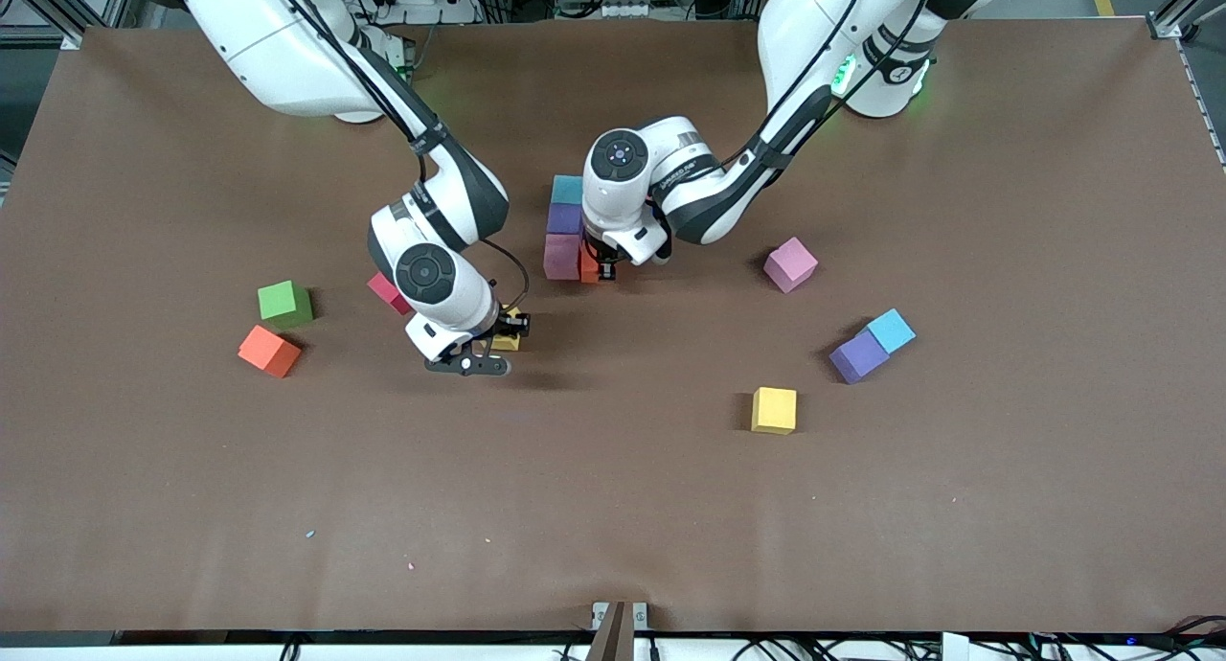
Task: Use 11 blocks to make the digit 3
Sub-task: 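Release the orange cube on the cluster while the right gripper carries yellow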
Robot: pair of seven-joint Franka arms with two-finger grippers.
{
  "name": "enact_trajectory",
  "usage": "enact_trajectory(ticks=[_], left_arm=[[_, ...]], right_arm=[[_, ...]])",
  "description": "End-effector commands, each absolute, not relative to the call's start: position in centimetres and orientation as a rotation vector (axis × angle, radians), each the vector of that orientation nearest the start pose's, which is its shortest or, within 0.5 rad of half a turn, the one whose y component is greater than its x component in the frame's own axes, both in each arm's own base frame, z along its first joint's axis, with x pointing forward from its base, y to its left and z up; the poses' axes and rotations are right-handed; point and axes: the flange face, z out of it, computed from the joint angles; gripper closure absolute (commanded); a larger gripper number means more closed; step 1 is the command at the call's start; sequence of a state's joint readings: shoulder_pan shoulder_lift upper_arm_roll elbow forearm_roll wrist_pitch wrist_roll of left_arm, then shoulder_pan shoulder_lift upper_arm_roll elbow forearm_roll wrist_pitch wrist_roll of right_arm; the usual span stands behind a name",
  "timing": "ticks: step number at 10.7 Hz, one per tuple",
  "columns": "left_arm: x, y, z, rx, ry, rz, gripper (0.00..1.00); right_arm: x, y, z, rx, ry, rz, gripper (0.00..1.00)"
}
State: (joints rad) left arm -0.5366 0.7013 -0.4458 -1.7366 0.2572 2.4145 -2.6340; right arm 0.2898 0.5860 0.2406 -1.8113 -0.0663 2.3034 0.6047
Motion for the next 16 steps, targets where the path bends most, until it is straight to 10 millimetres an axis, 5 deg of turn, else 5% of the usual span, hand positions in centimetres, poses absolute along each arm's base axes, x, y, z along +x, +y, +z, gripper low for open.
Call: enact_trajectory(ticks=[1,3,4,5,6,11,16], left_arm=[[39.7,-54.8,20.7,-2.259,-2.24,0.149,1.0],[39.6,-54.8,20.6,-2.26,-2.237,0.147,1.0],[39.6,-54.8,20.6,-2.26,-2.237,0.147,0.88],[40.1,-54.4,20.5,-2.253,-2.241,0.145,0.51],[40.0,-54.5,20.4,-2.277,-2.221,0.128,0.01],[40.6,-54.5,22.6,-2.285,-2.256,0.112,0.0],[41.5,-54.0,29.4,-2.335,-2.276,0.043,0.0]], right_arm=[[57.0,31.5,22.0,-3.109,0.055,0.155,0.69],[57.3,31.1,22.1,-3.107,0.057,0.15,0.69],[57.5,31.2,22.4,-3.105,0.062,0.147,0.69],[57.6,31.1,22.5,-3.104,0.065,0.144,0.69],[57.8,30.9,22.6,-3.103,0.072,0.142,0.69],[58.4,31.1,23.2,-3.098,0.085,0.119,0.69],[56.9,35.5,22.1,-3.086,0.097,0.138,0.69]])
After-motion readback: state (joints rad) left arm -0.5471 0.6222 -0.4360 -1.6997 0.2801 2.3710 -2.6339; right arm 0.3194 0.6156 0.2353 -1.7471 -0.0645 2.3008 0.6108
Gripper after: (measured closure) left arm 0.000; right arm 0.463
